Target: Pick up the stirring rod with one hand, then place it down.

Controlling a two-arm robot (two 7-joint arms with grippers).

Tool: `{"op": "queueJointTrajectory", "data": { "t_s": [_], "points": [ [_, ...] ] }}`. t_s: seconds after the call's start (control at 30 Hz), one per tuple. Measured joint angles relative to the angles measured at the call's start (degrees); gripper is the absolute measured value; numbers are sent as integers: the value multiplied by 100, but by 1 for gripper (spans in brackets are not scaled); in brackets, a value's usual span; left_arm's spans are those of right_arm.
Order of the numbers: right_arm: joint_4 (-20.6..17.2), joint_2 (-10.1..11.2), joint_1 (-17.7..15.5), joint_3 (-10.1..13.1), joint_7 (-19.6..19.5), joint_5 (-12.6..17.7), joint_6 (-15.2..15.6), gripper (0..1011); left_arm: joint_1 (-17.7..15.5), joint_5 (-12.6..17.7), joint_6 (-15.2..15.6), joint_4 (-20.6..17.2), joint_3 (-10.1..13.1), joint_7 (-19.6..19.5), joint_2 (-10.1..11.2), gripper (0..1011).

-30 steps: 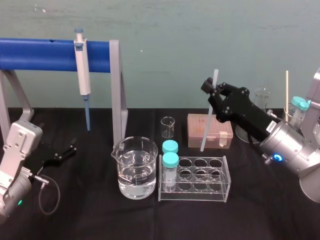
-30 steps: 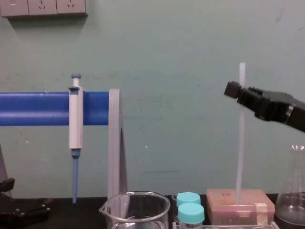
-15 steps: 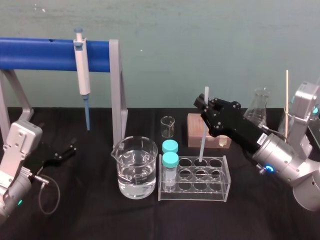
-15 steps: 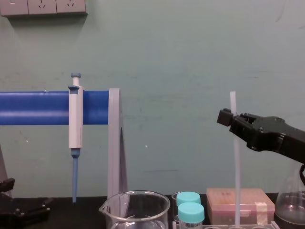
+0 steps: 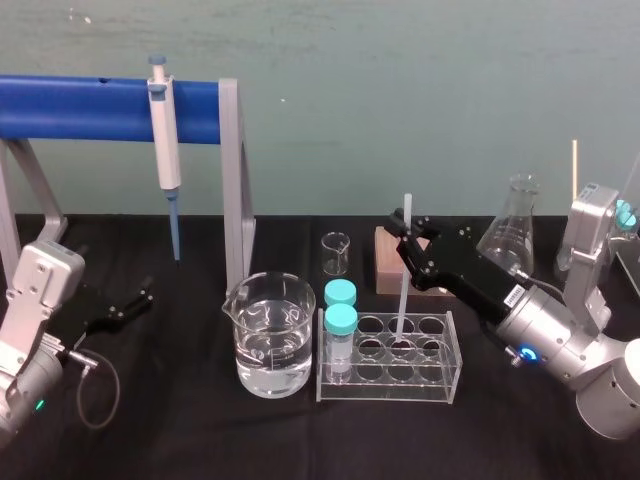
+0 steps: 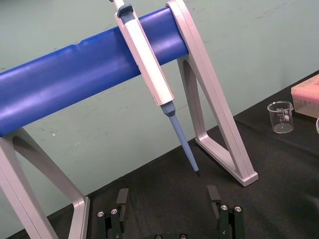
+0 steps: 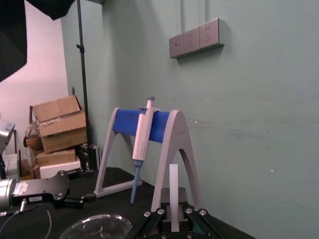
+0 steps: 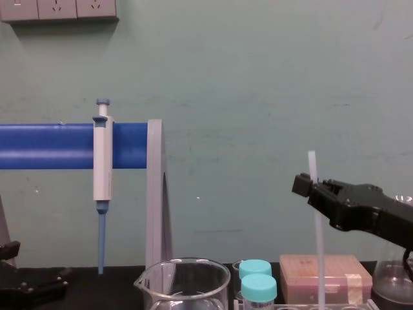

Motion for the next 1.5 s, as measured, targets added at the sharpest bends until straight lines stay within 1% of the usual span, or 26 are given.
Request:
{"op": "queueJointTrajectory", "data": {
  "t_s": [0.5, 1.07, 1.3, 1.33, 1.4, 1.47, 1.5],
  "points": [
    [283, -132, -40, 3, -141, -127, 13, 70, 0, 0, 0, 0, 0, 0, 0, 1000],
    [365, -172, -59, 7, -215, -260, 85, 70, 0, 0, 0, 0, 0, 0, 0, 1000],
    [365, -171, -60, 7, -214, -255, 85, 70, 0, 0, 0, 0, 0, 0, 0, 1000],
    [364, -171, -60, 7, -214, -255, 86, 75, 0, 0, 0, 0, 0, 0, 0, 1000],
    [364, -171, -61, 8, -213, -254, 86, 132, 0, 0, 0, 0, 0, 0, 0, 1000],
    [363, -171, -60, 8, -212, -253, 86, 161, 0, 0, 0, 0, 0, 0, 0, 1000],
    [362, -171, -60, 8, -212, -251, 86, 225, 0, 0, 0, 0, 0, 0, 0, 1000]
  ]
}}
